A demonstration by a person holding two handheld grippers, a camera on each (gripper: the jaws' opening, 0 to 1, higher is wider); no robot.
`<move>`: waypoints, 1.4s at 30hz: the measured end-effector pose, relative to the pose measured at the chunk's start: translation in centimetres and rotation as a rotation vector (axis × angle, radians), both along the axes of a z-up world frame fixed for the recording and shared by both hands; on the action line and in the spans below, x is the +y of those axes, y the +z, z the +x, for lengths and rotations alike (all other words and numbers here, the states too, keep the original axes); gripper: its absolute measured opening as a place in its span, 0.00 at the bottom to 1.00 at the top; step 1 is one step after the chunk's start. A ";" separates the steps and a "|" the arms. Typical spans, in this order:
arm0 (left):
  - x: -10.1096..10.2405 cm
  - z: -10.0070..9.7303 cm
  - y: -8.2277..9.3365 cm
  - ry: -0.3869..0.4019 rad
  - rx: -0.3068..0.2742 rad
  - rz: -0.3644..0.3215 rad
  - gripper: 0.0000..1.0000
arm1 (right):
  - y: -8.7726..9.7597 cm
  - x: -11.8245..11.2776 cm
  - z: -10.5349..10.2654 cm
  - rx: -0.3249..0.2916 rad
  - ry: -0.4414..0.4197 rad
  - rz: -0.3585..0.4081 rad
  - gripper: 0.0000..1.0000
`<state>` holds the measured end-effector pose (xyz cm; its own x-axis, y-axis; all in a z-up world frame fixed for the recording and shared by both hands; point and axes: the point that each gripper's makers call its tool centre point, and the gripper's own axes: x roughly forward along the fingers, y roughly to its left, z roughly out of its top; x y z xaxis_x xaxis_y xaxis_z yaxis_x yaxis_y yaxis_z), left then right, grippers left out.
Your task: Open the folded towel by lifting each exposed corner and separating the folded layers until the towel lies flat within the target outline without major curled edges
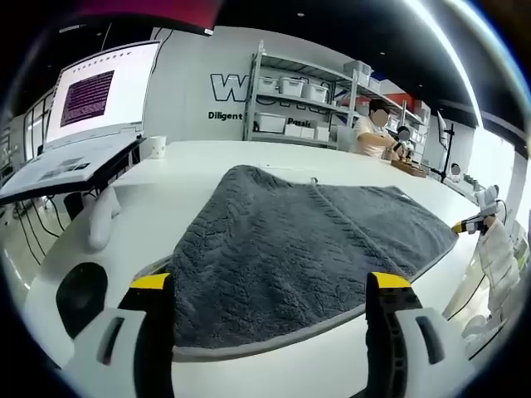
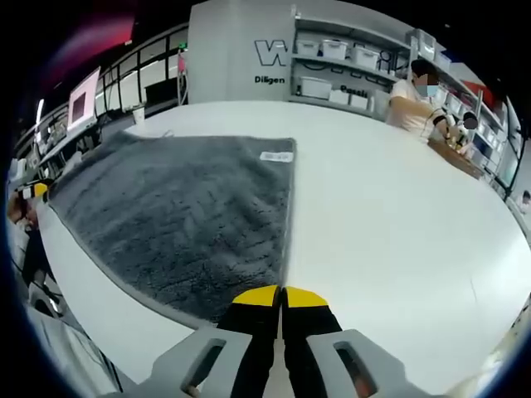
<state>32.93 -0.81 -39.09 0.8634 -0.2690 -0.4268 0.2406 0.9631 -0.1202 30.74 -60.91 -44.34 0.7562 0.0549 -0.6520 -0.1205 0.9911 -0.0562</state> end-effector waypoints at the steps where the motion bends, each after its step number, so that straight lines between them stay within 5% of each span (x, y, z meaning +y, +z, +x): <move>1: 0.0 0.0 0.0 -0.001 0.002 0.001 0.94 | 0.0 -0.2 0.0 0.000 -0.003 -0.001 0.00; 42: 0.1 -0.5 -0.7 -0.018 0.051 0.033 0.93 | 0.0 -6.0 -1.6 0.055 -0.114 -0.059 0.00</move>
<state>32.41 -0.69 -39.83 0.8357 -0.2690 -0.4787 0.2519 0.9625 -0.1011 29.17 -66.95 -44.32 0.7186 -0.0694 -0.6920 -0.0114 0.9937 -0.1115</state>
